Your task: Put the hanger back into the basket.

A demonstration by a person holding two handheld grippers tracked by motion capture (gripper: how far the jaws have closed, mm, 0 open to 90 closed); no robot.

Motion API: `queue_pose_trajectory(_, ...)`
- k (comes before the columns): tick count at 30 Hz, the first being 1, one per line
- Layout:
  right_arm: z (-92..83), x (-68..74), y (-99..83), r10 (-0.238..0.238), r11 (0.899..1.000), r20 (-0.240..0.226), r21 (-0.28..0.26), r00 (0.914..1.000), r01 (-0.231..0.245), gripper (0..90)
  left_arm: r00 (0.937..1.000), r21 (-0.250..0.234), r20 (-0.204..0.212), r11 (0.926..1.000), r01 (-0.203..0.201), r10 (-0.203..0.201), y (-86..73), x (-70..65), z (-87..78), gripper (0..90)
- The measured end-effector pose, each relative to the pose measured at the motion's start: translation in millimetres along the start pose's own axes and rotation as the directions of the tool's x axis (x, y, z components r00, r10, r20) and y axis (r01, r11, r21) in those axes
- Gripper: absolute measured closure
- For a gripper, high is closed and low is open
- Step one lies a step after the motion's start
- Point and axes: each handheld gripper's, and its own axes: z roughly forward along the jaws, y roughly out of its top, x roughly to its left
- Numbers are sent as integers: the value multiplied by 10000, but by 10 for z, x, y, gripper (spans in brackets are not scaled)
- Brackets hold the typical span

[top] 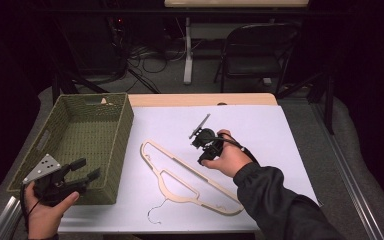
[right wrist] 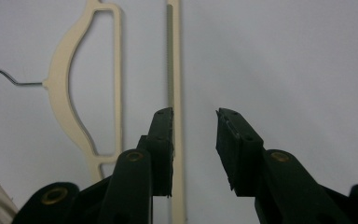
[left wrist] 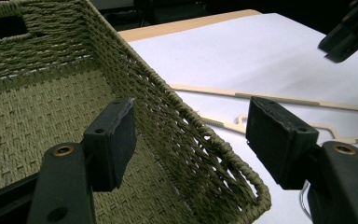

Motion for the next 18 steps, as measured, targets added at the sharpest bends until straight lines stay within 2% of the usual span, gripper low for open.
queue_pose_trajectory(1, 25, 18, 32, -69, 9998, 35, 209, 10000, 69, 662, 10000, -4, -12, 10000, 10, -10, 0, 1, -2, 331)
queue_pose_trajectory(4, 124, 63, 99, -116, 9998, -152, 156, 9998, 118, 660, 10000, -31, 13, 10000, 55, -55, -5, 8, -5, 336)
queue_pose_trajectory(5, 138, 76, 122, -143, 9994, -175, 318, 9997, 149, 660, 10000, -22, -17, 10000, 44, -44, -5, 10, -5, 336)
queue_pose_trajectory(6, 173, 90, 133, -147, 9998, -187, 159, 9997, 150, 660, 10000, -21, -26, 10000, 52, -52, -6, 12, -7, 339)
queue_pose_trajectory(8, 196, 109, 162, -213, 9990, -276, 376, 9994, 224, 662, 10000, -43, -38, 10000, 67, -67, -6, 12, -12, 341)
queue_pose_trajectory(10, 224, 124, 174, -240, 9994, -275, 255, 9993, 247, 662, 9999, -46, -46, 9999, 94, -94, -8, 16, -13, 344)
queue_pose_trajectory(12, 229, 134, 188, -301, 9988, -286, 378, 9991, 312, 661, 9999, -49, -20, 9999, 102, -102, -9, 18, -12, 344)
queue_pose_trajectory(14, 256, 147, 198, -428, 9982, -465, 396, 9980, 446, 658, 9998, -28, 18, 9998, 174, -174, -11, 19, -6, 345)
queue_pose_trajectory(17, 283, 170, 206, -559, 9973, -395, 465, 9977, 577, 660, 9999, -40, 38, 9999, 146, -146, -11, 17, -4, 353)
queue_pose_trajectory(18, 283, 177, 214, -630, 9956, -315, 682, 9975, 650, 661, 9999, -40, 39, 9999, 144, -144, -11, 16, -3, 355)
